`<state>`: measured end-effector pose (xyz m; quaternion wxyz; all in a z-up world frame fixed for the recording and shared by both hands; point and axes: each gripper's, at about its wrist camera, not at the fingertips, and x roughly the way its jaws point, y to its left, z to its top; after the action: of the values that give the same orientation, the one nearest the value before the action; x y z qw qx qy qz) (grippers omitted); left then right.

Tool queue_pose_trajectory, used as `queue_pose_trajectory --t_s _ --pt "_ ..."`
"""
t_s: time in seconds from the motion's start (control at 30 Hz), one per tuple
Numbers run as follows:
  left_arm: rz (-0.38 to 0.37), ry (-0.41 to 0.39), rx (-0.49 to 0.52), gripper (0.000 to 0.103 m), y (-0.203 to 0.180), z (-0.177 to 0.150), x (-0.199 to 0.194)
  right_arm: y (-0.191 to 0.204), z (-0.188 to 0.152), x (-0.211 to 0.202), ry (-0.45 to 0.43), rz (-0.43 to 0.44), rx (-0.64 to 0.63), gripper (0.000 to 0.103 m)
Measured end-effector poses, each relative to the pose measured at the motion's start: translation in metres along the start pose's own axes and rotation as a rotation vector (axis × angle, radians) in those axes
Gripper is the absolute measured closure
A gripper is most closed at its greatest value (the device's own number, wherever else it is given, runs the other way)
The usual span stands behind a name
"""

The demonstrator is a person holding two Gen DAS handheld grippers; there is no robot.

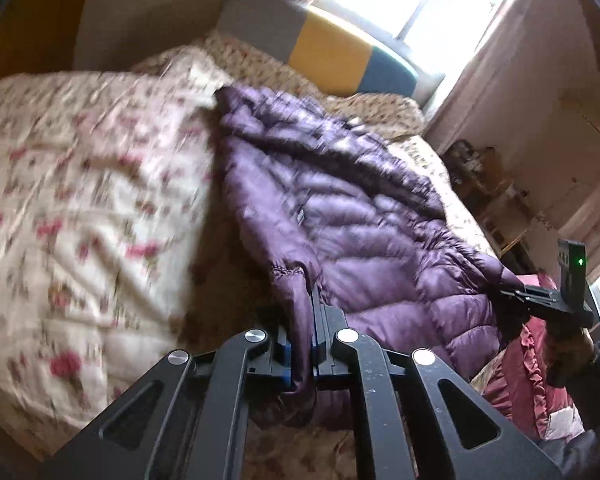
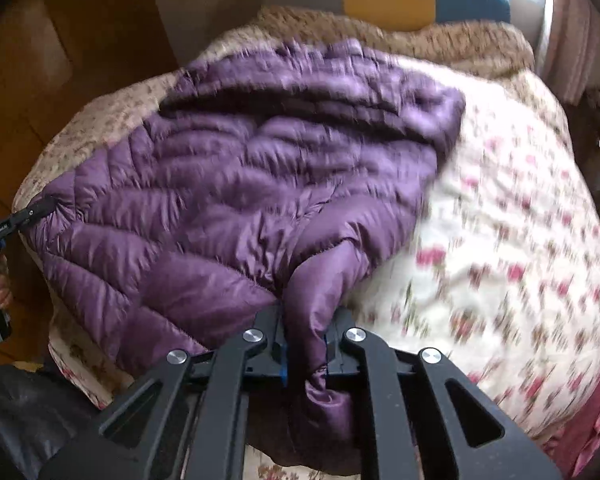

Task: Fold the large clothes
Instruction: 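Grasp the jacket hem with both grippers and lift it toward the collar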

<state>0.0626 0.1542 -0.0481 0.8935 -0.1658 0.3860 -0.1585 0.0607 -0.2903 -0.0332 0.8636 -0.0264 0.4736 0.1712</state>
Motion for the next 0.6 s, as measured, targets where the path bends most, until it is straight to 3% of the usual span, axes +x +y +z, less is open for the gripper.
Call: queue_pose_trajectory --t_s 0.17,0.33,0.6 --pt "-0.034 -0.059 0.024 0.097 -0.011 0.051 0.01 -0.004 0.047 -0.003 -0.08 -0.023 -0.012 0.094" --pt "-0.014 -0.1 0.059 0.097 -0.018 0.108 0.039 -0.021 0.097 0.011 -0.138 -0.05 0.005 0.094" --pt "0.032 -0.075 0.045 0.099 -0.007 0.19 0.11 -0.061 0.184 0.061 -0.171 -0.083 0.088 0.095"
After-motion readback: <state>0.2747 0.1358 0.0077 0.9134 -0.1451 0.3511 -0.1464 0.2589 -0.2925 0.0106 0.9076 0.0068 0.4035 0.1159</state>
